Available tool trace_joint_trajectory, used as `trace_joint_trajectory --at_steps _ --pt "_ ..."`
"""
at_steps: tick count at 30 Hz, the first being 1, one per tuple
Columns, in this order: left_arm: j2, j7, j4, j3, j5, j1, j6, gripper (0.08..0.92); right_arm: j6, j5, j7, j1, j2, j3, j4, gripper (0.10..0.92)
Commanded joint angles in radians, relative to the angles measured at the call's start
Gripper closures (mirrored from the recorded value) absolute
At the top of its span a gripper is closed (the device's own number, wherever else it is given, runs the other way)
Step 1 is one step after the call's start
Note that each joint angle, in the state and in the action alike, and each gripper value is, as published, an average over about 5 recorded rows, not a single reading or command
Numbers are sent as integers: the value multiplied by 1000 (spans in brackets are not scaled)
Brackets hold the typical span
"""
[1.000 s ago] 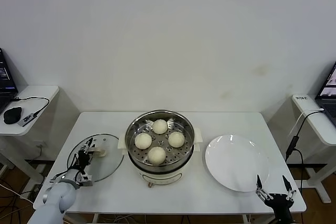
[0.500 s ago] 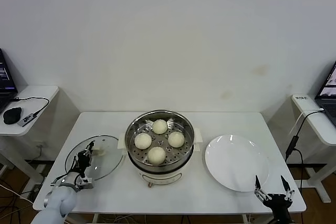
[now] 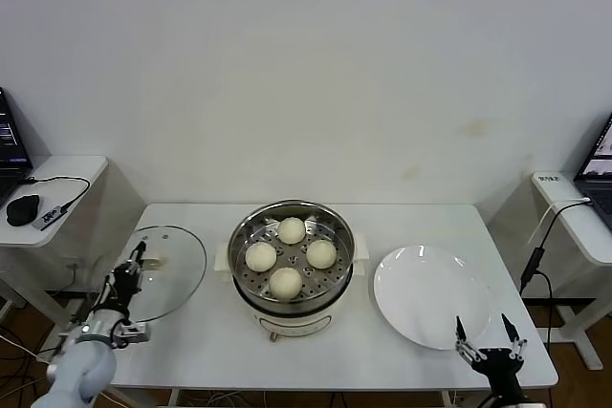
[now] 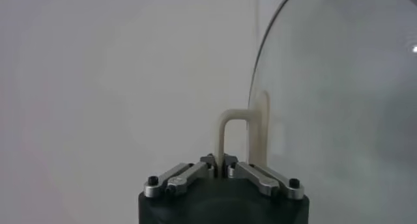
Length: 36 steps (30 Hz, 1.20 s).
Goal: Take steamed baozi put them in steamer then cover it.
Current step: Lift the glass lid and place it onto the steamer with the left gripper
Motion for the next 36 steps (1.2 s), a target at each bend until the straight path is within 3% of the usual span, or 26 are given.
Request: trace_joint_trajectory --at_steps 1,9,18,26,36 --pt "86 171 -363 -161 -86 190 102 857 -3 -9 -2 2 -13 -21 -5 203" --pt "98 248 -517 -132 -151 195 215 857 4 -53 -2 -1 -10 -33 -1 203" --pt "110 340 -673 140 -149 82 368 857 22 -134 11 -18 17 -62 20 203" --pt "36 442 -650 376 -10 -95 451 857 24 -247 40 -4 41 -80 -6 203" --pt "-135 524 -556 496 155 -222 499 857 14 -305 66 15 43 -76 -43 203"
